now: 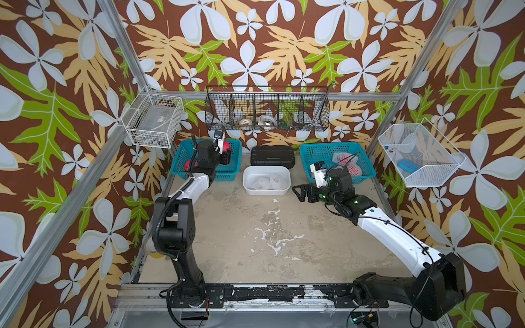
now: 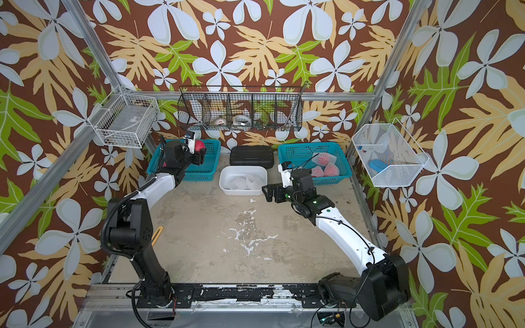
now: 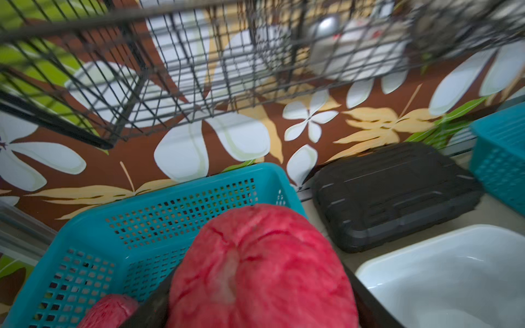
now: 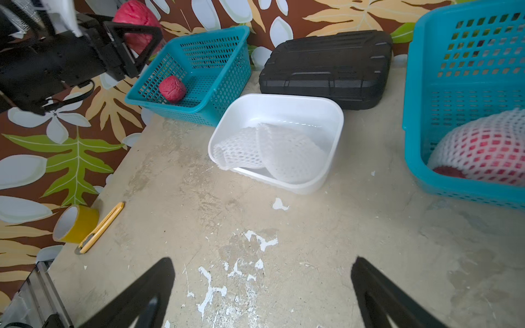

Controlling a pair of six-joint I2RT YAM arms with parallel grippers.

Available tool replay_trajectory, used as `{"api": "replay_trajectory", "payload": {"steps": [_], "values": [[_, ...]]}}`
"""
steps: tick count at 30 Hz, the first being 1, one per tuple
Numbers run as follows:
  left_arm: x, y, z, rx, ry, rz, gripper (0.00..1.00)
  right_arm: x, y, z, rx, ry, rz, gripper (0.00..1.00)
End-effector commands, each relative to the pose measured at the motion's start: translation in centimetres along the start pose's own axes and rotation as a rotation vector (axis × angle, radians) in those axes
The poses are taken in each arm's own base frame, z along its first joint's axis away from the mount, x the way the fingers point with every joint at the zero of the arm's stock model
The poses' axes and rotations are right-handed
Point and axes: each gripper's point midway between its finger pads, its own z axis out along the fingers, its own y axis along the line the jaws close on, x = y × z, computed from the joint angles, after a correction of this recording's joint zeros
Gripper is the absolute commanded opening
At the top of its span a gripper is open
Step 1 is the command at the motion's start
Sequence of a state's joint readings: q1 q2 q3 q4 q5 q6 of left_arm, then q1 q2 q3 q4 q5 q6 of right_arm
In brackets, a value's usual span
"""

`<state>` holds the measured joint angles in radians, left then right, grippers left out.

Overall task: Remove foam nets from apples
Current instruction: Place the apple in the basket.

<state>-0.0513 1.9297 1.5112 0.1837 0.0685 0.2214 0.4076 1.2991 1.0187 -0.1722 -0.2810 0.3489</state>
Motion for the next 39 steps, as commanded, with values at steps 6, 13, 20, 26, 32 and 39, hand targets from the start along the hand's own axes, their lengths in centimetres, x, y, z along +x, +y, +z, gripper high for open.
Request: {"api": "replay_trajectory", "payload": {"steps": [6, 13, 20, 26, 32, 39], "values": [[8.0, 6.6, 3.8, -0.161, 0.287, 0.096, 0.47, -0.8, -1.3, 0.2, 0.053, -0.040, -0.039, 1.00], [12.4, 9.4, 6.3, -0.194, 0.366, 0.099, 0.48, -2.7, -6.2, -1.0, 0.195, -0.125, 0.069, 0.99], [14.1, 10.2, 8.2, -0.216, 0.396, 0.112, 0.55, -3.4, -9.0, 1.5, 0.280, -0.059, 0.113, 0.78], [14.0, 10.6, 9.0, -0.234, 0.392, 0.112, 0.61, -6.7, -13.1, 3.6, 0.279, -0.089, 0.261, 0.76], [13.3, 11.2, 8.7, -0.249, 0.387, 0.136, 0.74, -8.7, -20.2, 5.2, 0.475, -0.031, 0.255, 0.74], [12.4, 11.7, 8.5, -0.250, 0.370, 0.144, 1.00, -8.2, -24.5, 7.1, 0.496, 0.067, 0.262, 0.74]]}}
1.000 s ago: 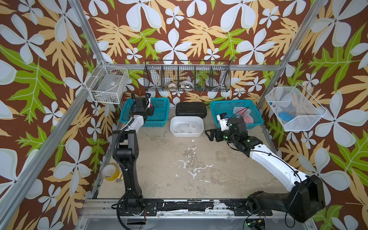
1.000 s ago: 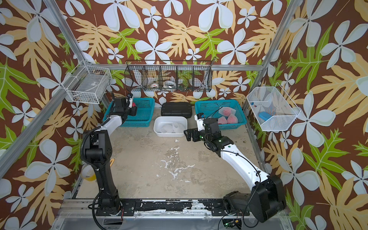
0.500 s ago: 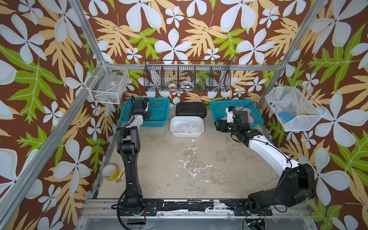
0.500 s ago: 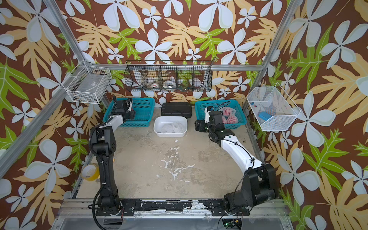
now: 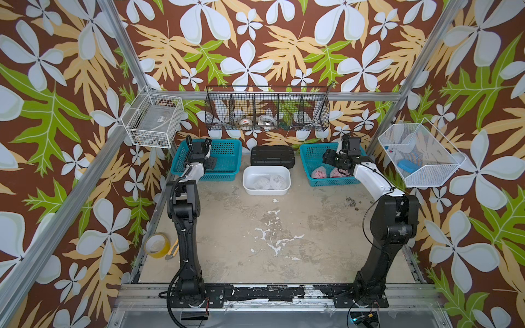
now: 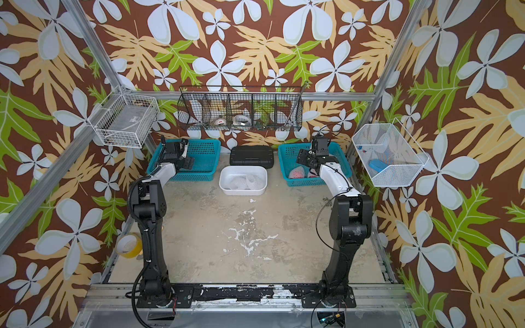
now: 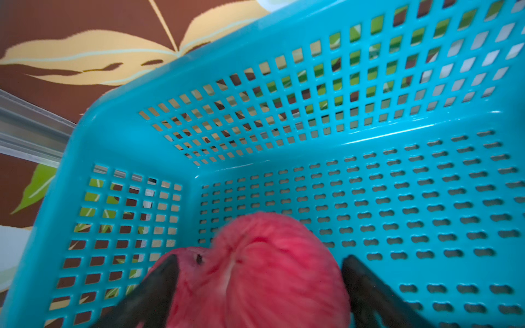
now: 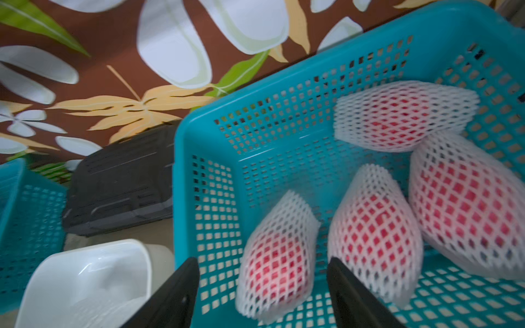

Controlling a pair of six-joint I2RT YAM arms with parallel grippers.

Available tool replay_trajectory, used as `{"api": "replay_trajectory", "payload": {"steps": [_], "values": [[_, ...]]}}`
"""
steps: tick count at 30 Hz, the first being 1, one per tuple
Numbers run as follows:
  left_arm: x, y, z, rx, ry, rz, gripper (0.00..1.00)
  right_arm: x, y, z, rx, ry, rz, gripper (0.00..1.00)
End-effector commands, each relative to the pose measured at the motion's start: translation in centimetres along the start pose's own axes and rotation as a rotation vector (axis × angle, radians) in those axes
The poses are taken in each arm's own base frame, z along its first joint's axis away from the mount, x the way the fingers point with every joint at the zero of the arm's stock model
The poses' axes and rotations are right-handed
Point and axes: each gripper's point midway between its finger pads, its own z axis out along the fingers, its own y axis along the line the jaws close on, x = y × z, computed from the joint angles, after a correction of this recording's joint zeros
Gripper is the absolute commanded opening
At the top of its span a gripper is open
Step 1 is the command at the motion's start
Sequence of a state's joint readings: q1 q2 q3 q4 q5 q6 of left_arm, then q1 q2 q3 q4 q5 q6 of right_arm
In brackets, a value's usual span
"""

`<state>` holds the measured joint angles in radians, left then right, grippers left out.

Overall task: Remove foam nets from apples
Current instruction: Place the apple in the basket, then pick up the apple from the basket.

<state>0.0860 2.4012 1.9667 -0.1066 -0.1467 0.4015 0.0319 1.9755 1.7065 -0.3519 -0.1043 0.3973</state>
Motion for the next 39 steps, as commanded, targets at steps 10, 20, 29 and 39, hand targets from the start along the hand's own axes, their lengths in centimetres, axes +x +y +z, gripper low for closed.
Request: {"api": "replay_trajectory", "payload": {"steps": [10, 20, 29, 39], "values": [[-4.2, 2.2, -3.3, -0.006, -0.089, -0.030, 1.00, 3.3, -0.5, 3.6, 0.013, 0.257, -0.159, 0.66], [-9.0, 3.3, -11.6, 0.047, -0.220, -0.145, 1.00, 6.4, 1.4, 6.8, -0.024, 0.372, -0.249, 0.68], [-11.8, -0.5, -18.9, 0.145, -0.310, -0.215, 1.00, 7.5, -0.4, 7.8, 0.117, 0.399, -0.317, 0.72], [-12.3, -4.6, -22.2, 0.260, -0.350, -0.259, 1.00, 10.3, -1.5, 9.2, 0.132, 0.502, -0.360, 1.00]]}}
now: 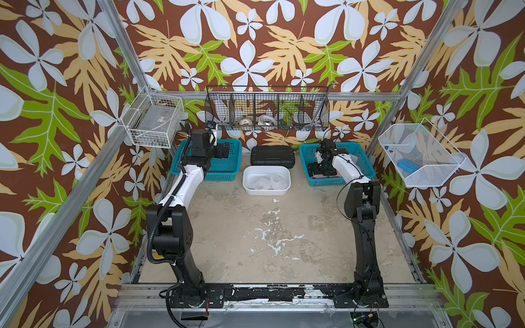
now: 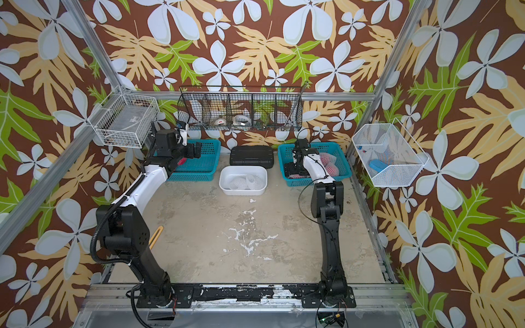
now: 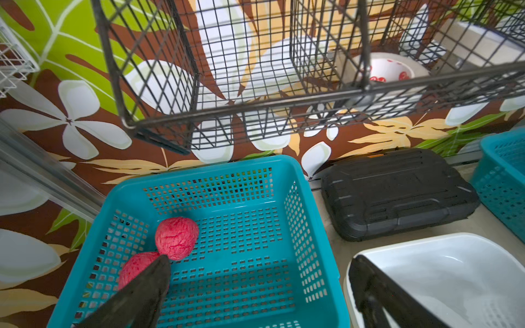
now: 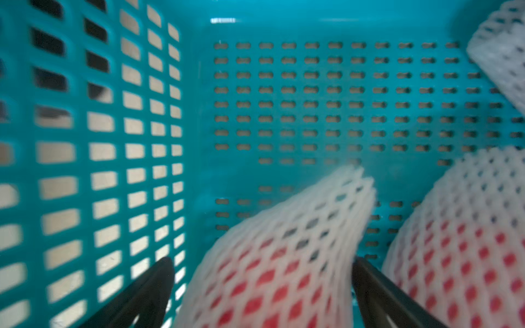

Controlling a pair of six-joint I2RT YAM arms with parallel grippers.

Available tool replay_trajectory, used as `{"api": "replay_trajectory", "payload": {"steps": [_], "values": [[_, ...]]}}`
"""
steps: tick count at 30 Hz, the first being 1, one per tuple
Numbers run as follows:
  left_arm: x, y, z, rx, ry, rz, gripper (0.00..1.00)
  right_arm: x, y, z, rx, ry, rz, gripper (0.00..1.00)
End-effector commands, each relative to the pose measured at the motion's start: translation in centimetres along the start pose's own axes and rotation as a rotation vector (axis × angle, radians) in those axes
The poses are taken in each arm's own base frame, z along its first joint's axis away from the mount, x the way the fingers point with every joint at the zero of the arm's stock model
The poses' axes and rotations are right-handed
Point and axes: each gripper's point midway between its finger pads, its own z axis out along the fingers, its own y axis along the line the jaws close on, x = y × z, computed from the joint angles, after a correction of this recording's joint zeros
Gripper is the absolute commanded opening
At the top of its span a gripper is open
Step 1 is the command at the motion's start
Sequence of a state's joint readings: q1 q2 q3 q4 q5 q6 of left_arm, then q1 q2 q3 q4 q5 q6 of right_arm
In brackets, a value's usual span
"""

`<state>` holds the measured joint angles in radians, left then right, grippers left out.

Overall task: Remove foam nets from apples
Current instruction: Pick up the apple from the basket.

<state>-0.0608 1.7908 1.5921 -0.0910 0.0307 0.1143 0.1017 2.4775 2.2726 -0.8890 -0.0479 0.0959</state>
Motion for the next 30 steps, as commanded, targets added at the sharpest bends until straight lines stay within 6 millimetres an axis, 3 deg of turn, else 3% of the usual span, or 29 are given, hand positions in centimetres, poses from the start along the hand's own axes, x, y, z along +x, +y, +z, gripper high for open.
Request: {"api": "replay_trajectory", "payload": {"steps": [1, 7, 12, 18, 23, 27, 30], "values": [[-0.9, -0.6, -0.4, 0.012, -0.035, -0.030, 1.00, 1.0, -0.7, 0.4, 0.039, 0.044, -0.018, 1.00], [-1.3, -0.7, -0.6, 0.012, -0.050, -0.039, 1.00, 0.6, -0.2, 0.6, 0.014, 0.030, -0.004, 0.88], [-2.2, -1.0, -1.4, 0.023, -0.071, -0.060, 1.00, -0.9, 0.2, -1.2, -0.009, -0.028, 0.018, 0.78], [-3.7, -2.6, -4.6, 0.121, -0.123, -0.199, 0.99, -3.7, 0.6, -6.0, -0.031, -0.148, 0.034, 0.75], [-4.4, -5.1, -9.2, 0.243, -0.226, -0.339, 0.98, -5.8, 1.5, -11.4, -0.076, -0.247, 0.040, 0.72], [-3.2, -7.3, -11.6, 0.278, -0.240, -0.376, 0.97, -6.2, 4.5, -16.1, -0.140, -0.325, 0.007, 0.71], [-0.8, -8.6, -12.7, 0.291, -0.231, -0.416, 0.96, -5.5, 7.7, -19.4, -0.195, -0.372, -0.035, 0.70]]}}
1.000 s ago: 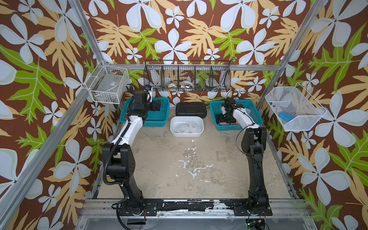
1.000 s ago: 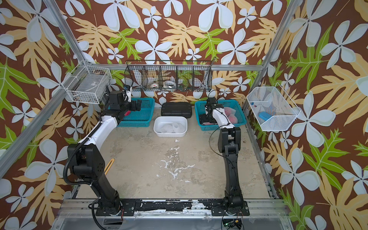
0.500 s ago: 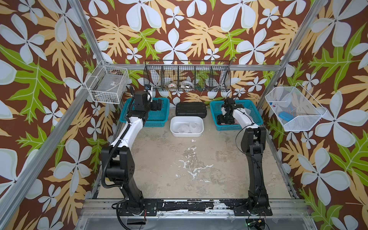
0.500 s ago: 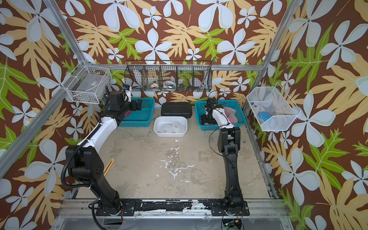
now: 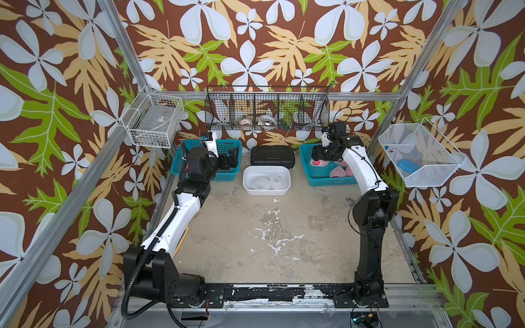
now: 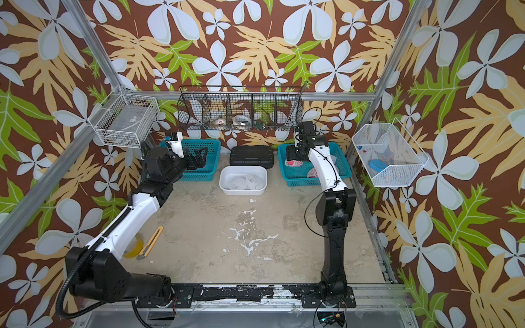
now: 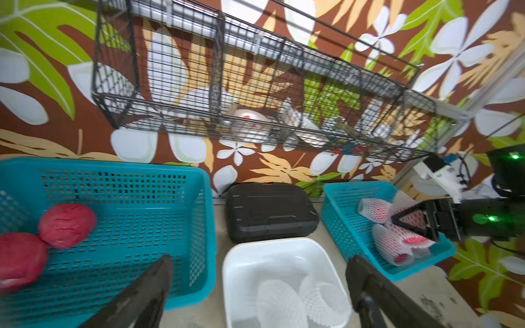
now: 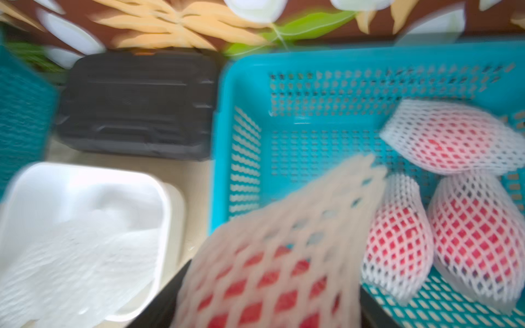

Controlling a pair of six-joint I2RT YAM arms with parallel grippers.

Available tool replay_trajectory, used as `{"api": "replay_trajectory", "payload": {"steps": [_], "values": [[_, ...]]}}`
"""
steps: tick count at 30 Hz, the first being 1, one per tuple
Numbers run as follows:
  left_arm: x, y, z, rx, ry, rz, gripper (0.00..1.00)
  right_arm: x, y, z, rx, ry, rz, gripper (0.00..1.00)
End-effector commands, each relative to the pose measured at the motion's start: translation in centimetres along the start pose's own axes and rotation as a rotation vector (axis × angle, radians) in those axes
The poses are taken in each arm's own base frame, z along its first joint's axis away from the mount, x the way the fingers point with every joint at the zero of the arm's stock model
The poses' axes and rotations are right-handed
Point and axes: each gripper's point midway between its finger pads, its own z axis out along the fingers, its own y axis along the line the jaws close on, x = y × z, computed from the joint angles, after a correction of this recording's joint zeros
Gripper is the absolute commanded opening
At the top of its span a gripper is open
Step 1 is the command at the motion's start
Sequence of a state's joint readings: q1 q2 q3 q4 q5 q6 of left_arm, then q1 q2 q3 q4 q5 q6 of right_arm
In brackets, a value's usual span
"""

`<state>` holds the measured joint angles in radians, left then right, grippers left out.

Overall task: Remove foam nets from apples
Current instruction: Pick up the apple from the basket, then place the apple at the center of the board.

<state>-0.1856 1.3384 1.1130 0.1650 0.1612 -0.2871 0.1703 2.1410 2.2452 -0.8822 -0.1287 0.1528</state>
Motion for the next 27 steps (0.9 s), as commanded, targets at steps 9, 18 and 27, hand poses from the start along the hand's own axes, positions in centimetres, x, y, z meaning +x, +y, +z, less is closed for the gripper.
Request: {"api": "replay_trajectory", "payload": {"steps": [9, 18, 27], "values": [[7.8, -1.1, -5.7, 0.061, 0.145, -0.093, 0.97, 8.9, 15.6, -6.0, -0.369, 0.014, -0.134, 0.71], [16.9, 1.8, -8.1, -0.008, 0.291, -0.148, 0.97, 21.5, 19.8, -3.6, -0.377, 0.051, -0.287, 0.70], [20.3, 3.2, -7.5, -0.043, 0.340, -0.176, 0.95, 27.5, 21.3, 1.8, -0.228, 0.140, -0.311, 0.70]]}}
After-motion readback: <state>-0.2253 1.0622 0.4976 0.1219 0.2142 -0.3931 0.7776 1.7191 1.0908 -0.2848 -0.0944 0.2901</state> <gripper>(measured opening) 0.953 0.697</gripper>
